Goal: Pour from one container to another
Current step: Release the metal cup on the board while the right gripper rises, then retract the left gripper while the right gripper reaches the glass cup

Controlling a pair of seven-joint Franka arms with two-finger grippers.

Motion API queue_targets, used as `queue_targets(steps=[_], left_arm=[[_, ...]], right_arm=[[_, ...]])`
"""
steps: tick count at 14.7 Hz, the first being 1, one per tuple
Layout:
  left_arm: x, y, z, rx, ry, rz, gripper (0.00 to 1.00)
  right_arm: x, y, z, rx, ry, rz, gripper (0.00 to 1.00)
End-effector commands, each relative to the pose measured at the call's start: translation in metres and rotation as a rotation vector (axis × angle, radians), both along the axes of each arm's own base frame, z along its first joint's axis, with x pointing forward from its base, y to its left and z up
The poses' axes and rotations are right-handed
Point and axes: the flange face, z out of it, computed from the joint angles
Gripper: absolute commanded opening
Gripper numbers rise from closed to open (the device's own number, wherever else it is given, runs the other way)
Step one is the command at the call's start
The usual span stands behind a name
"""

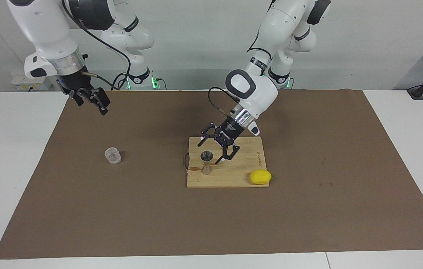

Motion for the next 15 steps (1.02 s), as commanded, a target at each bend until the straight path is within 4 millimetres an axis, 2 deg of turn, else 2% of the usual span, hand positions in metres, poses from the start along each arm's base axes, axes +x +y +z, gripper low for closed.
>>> queue_targets(steps=[1,2,4,7,13,15], left_arm=[[-0.013,0.026,0.033,-0.001,-0.041,-0.016,1.0],[-0.01,0.036,0.041,0.013,-0.065,-0.031,1.0],[0.008,0.056,0.059,0.054,-0.126,-0.101,1.0],[0.03,0.095,0.084,0.147,-0.206,-0.189,1.0],[0.056,0.176,0.121,0.574,-0.369,-0.348,1.0],[0.059,0.199,0.128,0.685,-0.387,-0.391,1.0]], right_arm=[[0.014,-0.007,-0.032,0.02,0.005,-0.123,1.0],[0.02,-0.012,-0.046,0.02,0.02,-0.15,1.0],[0.032,-0.031,-0.072,0.078,0.035,-0.26,1.0],[0.043,-0.056,-0.111,0.129,0.069,-0.379,1.0],[0.032,-0.107,-0.178,0.267,0.1,-0.573,1.0],[0.031,-0.117,-0.192,0.304,0.121,-0.615,1.0]])
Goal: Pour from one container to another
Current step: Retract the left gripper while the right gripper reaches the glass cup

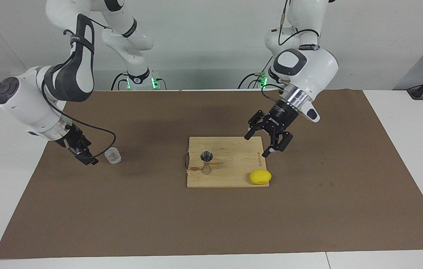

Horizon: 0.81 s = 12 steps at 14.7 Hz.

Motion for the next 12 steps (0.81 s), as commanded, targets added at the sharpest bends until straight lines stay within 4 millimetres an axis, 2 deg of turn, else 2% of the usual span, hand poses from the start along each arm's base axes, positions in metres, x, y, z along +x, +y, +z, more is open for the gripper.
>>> queue_targets(steps=[1,3,6,8,10,12], left_arm=[[-0.007,0.039,0.01,0.183,-0.004,-0.05,1.0],[-0.006,0.047,0.023,0.342,-0.011,-0.132,1.0],[-0.003,0.069,0.034,0.47,-0.004,-0.239,1.0],[-0.005,0.084,0.032,0.557,-0.016,-0.426,1.0],[-0.011,0.097,0.033,0.635,-0.044,-0.597,1.0],[-0.016,0.107,0.029,0.751,-0.041,-0.781,1.0]], right_arm=[[-0.005,-0.008,-0.024,0.057,0.023,-0.073,1.0],[-0.009,-0.037,-0.058,0.109,0.063,-0.138,1.0],[-0.012,-0.053,-0.092,0.184,0.091,-0.173,1.0],[-0.016,-0.061,-0.102,0.225,0.101,-0.205,1.0],[-0.021,-0.059,-0.114,0.244,0.123,-0.214,1.0],[-0.023,-0.054,-0.116,0.265,0.134,-0.219,1.0]])
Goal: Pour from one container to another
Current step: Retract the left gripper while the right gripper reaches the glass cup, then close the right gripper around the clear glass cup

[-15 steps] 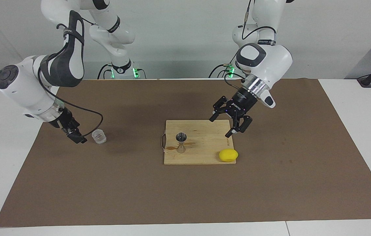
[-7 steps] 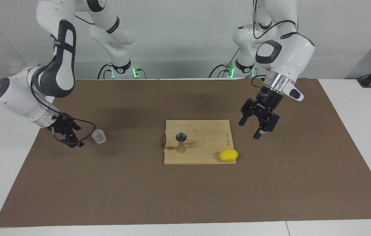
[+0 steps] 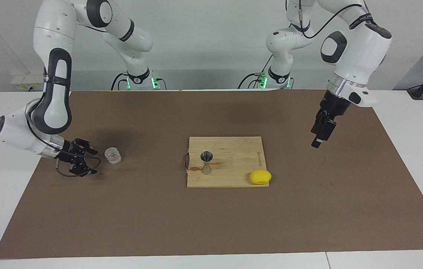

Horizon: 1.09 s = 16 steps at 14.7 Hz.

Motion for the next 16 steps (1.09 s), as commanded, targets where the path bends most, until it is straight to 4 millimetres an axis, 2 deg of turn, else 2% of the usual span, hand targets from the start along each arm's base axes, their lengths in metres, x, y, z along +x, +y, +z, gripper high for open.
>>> queue_targets(steps=[1,3,4,5,7,9,12,14,16], left_arm=[[-0.014,0.011,0.003,0.172,0.033,-0.246,1.0],[-0.019,0.026,0.0,0.246,0.063,-0.425,1.0],[-0.021,0.045,0.0,0.277,0.081,-0.497,1.0],[-0.026,0.041,0.003,0.307,0.09,-0.607,1.0],[-0.029,0.068,0.009,0.333,0.112,-0.727,1.0],[-0.032,0.076,0.017,0.352,0.12,-0.851,1.0],[-0.033,0.08,0.023,0.363,0.125,-0.868,1.0],[-0.035,0.076,0.022,0.384,0.148,-0.915,1.0],[-0.031,0.076,0.039,0.402,0.159,-0.948,1.0]], right_arm=[[-0.008,0.007,-0.005,0.048,0.004,-0.004,1.0],[-0.014,0.011,-0.01,0.067,0.012,-0.015,1.0],[-0.016,0.013,-0.012,0.074,0.011,-0.01,1.0],[-0.018,0.014,-0.014,0.076,0.007,0.0,1.0],[-0.02,0.023,-0.017,0.103,0.01,-0.008,1.0],[-0.023,0.026,-0.019,0.114,0.009,-0.018,1.0],[-0.022,0.032,-0.019,0.125,0.003,-0.014,0.94],[-0.024,0.038,-0.023,0.14,0.004,-0.026,0.84],[-0.025,0.045,-0.024,0.158,0.002,-0.04,0.68]])
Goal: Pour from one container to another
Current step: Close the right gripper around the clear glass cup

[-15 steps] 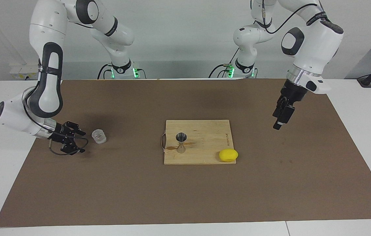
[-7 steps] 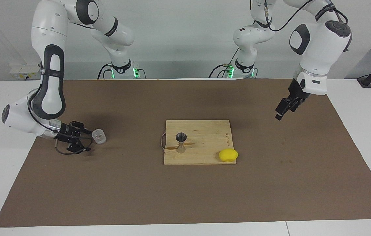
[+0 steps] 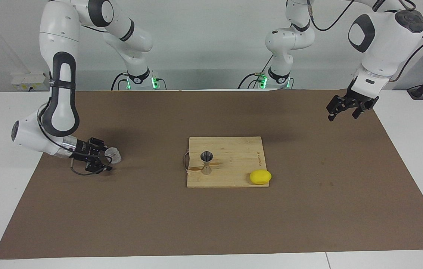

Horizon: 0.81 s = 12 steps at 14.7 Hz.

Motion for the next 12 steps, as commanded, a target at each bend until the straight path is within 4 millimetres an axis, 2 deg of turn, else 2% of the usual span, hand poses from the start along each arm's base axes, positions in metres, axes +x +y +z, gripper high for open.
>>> queue_targets(steps=[1,2,4,5,6,9,10,12], left_arm=[[0.004,-0.003,0.024,0.029,0.02,-0.043,1.0],[0.009,-0.005,0.025,0.021,0.017,-0.043,1.0],[0.007,-0.018,0.027,0.019,0.013,-0.066,1.0],[0.006,-0.025,0.028,0.018,0.012,-0.077,1.0],[0.004,-0.041,0.025,0.017,0.016,-0.095,1.0],[0.0,-0.044,0.016,0.017,0.027,-0.107,1.0],[0.002,-0.043,0.019,0.008,0.02,-0.1,1.0],[0.0,-0.04,0.042,-0.038,0.05,-0.085,1.0]], right_arm=[[-0.008,0.008,0.003,0.02,-0.029,-0.013,0.6],[-0.008,0.008,0.003,0.021,-0.026,-0.017,0.48],[-0.006,0.014,0.005,0.047,-0.023,-0.037,0.1],[-0.006,0.016,0.005,0.059,-0.022,-0.041,0.0],[-0.005,0.018,0.006,0.07,-0.02,-0.046,0.0],[0.002,0.033,0.016,0.069,-0.009,-0.062,0.0],[0.005,0.044,0.021,0.062,-0.002,-0.065,0.0],[0.012,0.057,0.036,0.049,0.007,-0.092,0.0]])
